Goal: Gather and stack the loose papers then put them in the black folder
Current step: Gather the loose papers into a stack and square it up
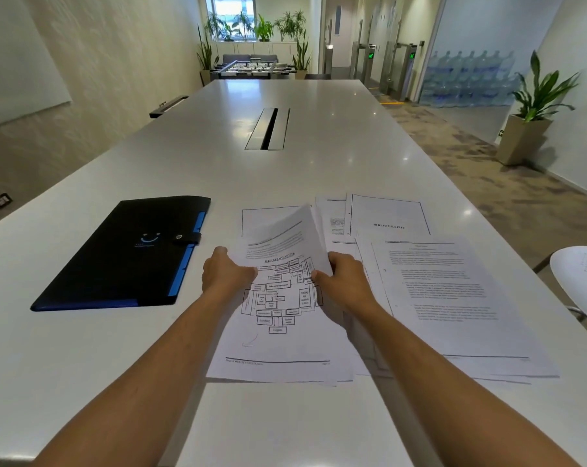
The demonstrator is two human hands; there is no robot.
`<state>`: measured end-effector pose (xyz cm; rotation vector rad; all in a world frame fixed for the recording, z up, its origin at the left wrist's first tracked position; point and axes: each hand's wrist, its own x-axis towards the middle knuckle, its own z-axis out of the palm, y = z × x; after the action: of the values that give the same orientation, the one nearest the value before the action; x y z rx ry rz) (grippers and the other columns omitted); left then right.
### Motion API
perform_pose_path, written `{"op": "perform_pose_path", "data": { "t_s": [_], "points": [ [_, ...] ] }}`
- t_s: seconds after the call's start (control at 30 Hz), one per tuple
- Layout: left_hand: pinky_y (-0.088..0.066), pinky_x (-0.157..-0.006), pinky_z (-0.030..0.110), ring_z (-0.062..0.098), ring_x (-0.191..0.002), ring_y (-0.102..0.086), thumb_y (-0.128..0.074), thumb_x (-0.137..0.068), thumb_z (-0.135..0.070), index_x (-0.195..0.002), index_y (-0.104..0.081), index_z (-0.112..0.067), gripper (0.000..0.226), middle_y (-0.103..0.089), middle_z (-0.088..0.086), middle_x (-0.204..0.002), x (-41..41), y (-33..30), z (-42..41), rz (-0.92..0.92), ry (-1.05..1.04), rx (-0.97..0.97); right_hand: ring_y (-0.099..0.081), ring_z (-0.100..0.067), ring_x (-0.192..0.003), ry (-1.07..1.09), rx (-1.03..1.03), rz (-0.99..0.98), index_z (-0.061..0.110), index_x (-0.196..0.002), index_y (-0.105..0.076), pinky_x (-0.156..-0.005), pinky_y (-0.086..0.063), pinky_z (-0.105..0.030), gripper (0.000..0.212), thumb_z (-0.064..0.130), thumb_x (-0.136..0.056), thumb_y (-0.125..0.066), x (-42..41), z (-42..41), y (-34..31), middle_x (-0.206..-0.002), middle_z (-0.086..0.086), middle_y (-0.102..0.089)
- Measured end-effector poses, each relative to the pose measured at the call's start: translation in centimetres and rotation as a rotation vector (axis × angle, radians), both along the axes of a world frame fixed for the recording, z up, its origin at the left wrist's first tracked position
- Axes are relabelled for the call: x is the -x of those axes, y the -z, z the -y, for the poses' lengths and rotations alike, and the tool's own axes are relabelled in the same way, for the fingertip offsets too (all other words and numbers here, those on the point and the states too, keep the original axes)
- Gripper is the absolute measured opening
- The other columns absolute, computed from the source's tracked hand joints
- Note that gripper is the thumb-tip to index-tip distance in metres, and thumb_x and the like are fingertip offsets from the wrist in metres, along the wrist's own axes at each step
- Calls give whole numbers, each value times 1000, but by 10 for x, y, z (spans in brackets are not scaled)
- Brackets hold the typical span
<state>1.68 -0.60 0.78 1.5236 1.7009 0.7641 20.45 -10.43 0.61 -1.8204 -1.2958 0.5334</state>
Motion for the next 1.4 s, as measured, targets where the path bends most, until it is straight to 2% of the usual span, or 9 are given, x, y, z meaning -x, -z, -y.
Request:
{"op": "perform_pose_path", "data": {
  "t_s": [0.1,0.2,0.3,0.43,0.6,0.73,0.87,1.07,1.4],
  "points": [
    [-50,-86,42,25,-116,-49,-70,-70,-53,-139,-39,-21,82,-50,7,-133,3,5,2,-114,-63,-98,-65,-13,-86,54,-102,-109,11,-111,-67,-52,-43,-3,23,18,-88,-67,-4,-1,-7,-104,-1,-70],
    [-49,-93,50,27,-122,-49,-64,-62,-75,-139,-38,-26,94,-50,5,-135,8,4,0,-12,-27,-74,-67,-20,-96,77,-166,-262,9,-115,-65,-73,-54,-20,28,16,-88,-69,-12,-2,-16,-106,-2,-70],
    [-49,-94,44,21,-121,-55,-69,-63,-74,-138,-43,-25,93,-53,-2,-138,12,-2,1,344,121,59,-66,-27,-104,58,-235,-584,6,-113,-65,-93,-53,-37,29,4,-85,-70,-25,1,-24,-109,-10,-70],
    [-55,-84,37,16,-109,-66,-78,-75,-48,-124,-59,-31,55,-69,-6,-121,6,-10,4,670,418,85,-70,-24,-101,-44,-262,-809,8,-108,-67,-87,-55,-30,26,-6,-86,-64,-41,6,-28,-107,-9,-73],
    [-53,-92,42,22,-112,-65,-66,-91,-13,-134,-53,-18,46,-68,1,-122,-11,-9,5,766,440,20,-67,-8,-89,-25,-125,-325,23,-109,-64,-72,-54,-22,17,25,-92,-64,-56,18,-31,-97,12,-71],
    [-55,-88,36,16,-107,-66,-65,-92,-16,-132,-54,-25,43,-70,-4,-117,-10,-3,3,778,357,-6,-67,-13,-84,276,-79,-46,16,-111,-63,-73,-53,-28,28,35,-91,-63,-84,33,-33,-96,2,-68],
    [-55,-86,37,19,-109,-65,-63,-93,-20,-133,-53,-30,42,-68,-4,-120,-5,2,-1,757,314,21,-55,-34,-112,587,180,229,13,-121,-56,-87,-46,-41,50,42,-83,-68,-130,63,-29,-119,-14,-62],
    [-54,-80,34,15,-106,-65,-59,-95,-23,-130,-55,-32,36,-69,-10,-116,-1,8,-2,685,247,49,-37,-42,-127,652,614,262,19,-137,-36,-103,-29,-54,96,69,-62,-70,-170,101,-14,-138,-21,-44],
    [-53,-90,42,19,-108,-63,-59,-96,-21,-132,-54,-28,38,-67,-7,-119,-5,13,-4,634,244,48,-36,-40,-127,593,659,312,21,-137,-32,-99,-34,-54,104,67,-56,-78,-158,92,-20,-137,-23,-40]
  ]
}}
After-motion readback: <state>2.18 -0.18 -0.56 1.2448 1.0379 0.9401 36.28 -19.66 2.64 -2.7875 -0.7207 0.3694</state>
